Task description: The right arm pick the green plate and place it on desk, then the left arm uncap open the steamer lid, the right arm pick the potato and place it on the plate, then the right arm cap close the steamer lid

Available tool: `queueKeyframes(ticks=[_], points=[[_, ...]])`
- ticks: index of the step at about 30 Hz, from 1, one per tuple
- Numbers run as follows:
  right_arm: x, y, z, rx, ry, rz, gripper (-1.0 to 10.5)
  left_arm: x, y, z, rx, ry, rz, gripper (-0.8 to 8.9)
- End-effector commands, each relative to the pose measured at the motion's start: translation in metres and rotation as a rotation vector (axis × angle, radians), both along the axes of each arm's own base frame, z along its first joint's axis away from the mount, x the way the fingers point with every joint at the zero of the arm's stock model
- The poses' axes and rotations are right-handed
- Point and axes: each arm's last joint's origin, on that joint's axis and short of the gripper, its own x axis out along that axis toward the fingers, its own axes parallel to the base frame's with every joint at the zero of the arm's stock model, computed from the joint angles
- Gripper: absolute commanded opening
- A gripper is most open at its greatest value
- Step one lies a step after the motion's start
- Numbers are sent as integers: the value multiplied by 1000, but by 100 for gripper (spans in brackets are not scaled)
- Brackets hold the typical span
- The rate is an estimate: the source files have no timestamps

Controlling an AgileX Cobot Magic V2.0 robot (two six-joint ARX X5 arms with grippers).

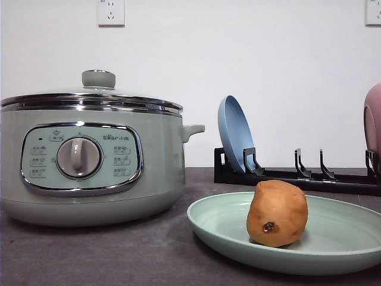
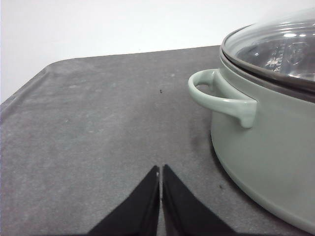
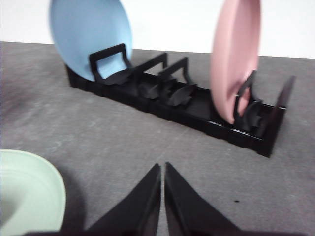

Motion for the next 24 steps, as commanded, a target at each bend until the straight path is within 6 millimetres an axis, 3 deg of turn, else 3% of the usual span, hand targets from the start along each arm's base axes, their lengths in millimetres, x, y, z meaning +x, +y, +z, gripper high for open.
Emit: queueKeyframes(ticks=[1,24], points=[[0,1,-2,8,13,6,7,1,0,-7,-8,25,7,8],[0,1,-1,11,0,8,7,1,0,-7,-8,25,7,8]])
